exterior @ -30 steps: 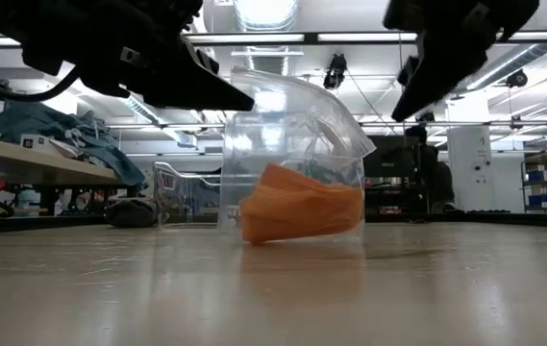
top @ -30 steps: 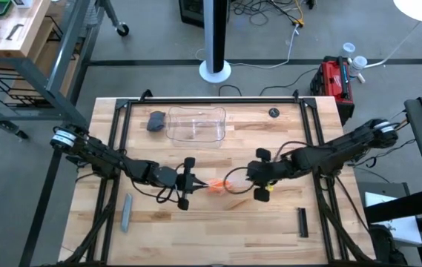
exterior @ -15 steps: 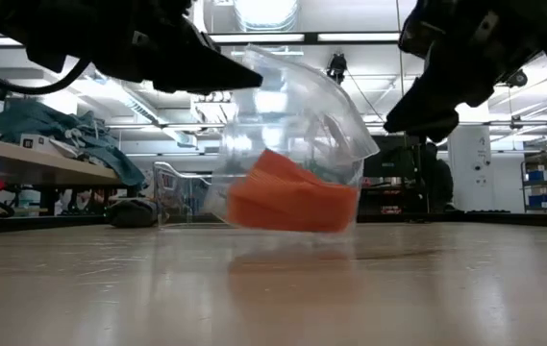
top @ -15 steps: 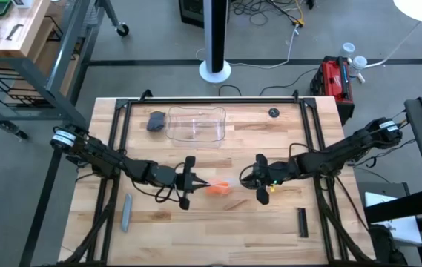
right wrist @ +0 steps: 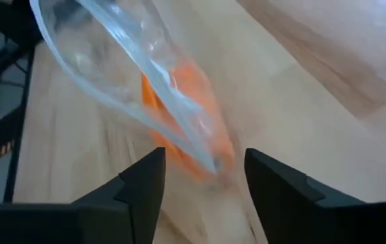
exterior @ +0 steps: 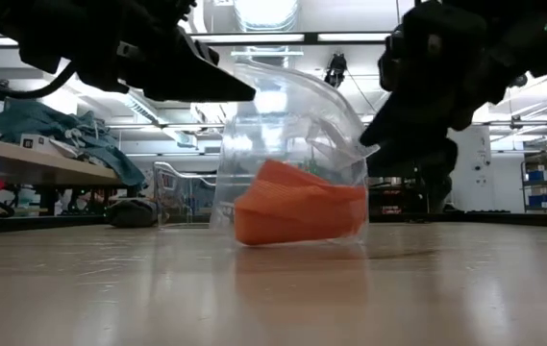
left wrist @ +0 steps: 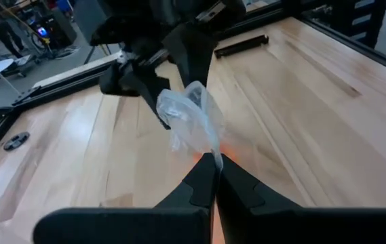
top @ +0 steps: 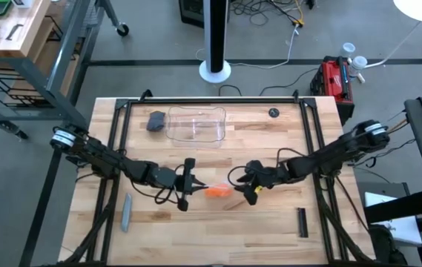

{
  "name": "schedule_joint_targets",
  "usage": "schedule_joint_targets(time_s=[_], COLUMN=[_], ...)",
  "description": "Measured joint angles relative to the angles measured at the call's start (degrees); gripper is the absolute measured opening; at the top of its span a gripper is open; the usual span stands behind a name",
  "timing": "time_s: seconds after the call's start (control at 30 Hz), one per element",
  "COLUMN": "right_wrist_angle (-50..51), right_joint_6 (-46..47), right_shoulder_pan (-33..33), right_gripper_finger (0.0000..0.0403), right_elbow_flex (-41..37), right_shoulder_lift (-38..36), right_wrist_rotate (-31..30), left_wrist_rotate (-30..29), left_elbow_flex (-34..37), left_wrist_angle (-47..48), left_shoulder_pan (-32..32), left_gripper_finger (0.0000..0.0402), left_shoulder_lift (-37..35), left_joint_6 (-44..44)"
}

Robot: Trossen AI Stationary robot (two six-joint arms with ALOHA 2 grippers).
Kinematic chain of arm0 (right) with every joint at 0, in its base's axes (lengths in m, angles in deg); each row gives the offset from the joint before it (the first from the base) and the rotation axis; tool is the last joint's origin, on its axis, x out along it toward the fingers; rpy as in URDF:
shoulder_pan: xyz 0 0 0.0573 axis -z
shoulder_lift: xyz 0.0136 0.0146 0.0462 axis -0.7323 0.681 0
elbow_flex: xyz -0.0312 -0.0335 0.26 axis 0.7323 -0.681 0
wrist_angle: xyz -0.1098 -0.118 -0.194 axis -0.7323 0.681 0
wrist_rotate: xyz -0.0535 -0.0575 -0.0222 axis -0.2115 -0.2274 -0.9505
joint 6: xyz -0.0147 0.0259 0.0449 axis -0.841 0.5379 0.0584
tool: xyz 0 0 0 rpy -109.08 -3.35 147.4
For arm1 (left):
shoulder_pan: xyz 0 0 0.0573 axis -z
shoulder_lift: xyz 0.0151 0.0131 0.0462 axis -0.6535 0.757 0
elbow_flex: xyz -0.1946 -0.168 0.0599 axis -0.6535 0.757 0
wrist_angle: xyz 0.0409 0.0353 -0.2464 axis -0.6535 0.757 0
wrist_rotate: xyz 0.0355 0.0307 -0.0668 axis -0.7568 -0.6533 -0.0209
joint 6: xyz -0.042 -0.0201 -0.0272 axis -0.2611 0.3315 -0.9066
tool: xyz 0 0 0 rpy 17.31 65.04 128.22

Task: Roll bandage
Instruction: Close the transparent zip bag

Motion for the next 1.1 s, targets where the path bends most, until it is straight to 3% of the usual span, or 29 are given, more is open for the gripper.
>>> schedule_joint_targets(time_s=[0.23,0.3,0.43,0.47,0.53,0.73,0.97,1.1], right_wrist_angle=[-12.16,-12.92,-12.19,-11.49,-6.36,23.96,43.22,49.43], right_joint_6=[-5.17,-7.79,-14.07,-15.87,-17.87,-23.92,-29.28,-29.32], right_shoulder_pan=[0.25,-0.1,-1.24,-1.66,-2.07,-2.67,-3.51,-3.53], right_gripper_finger=[0.0175,0.0139,0.0024,0.0015,0.0008,0.0001,0.0001,0.0], right_elbow_flex=[0.0,0.33,1.7,1.95,3.0,11.13,19.92,23.92], right_shoulder_lift=[7.87,8.63,7.85,7.01,4.8,-3.05,-5.29,-3.77], right_wrist_rotate=[0.03,0.02,-0.34,-1.08,-3.5,-10.01,-17.65,-19.48], left_wrist_rotate=[0.0,0.0,-0.16,-0.27,-0.5,-0.95,-5.92,-6.44], left_elbow_flex=[0.0,0.0,0.0,0.0,0.0,-0.02,-0.04,0.0], left_wrist_angle=[0.4,0.83,0.84,0.86,1.1,2.27,8.02,11.19], left_shoulder_pan=[0.02,0.02,0.02,0.02,0.02,0.01,0.02,0.02], left_gripper_finger=[0.0,0.0,0.0,0.0,0.0,0.0,0.0,0.0], left_shoulder_lift=[0.0,0.0,0.0,0.0,-0.12,-2.16,-7.97,-13.07], left_joint_6=[0.01,-0.08,-0.4,-0.59,-1.14,-4.17,-7.41,-7.62])
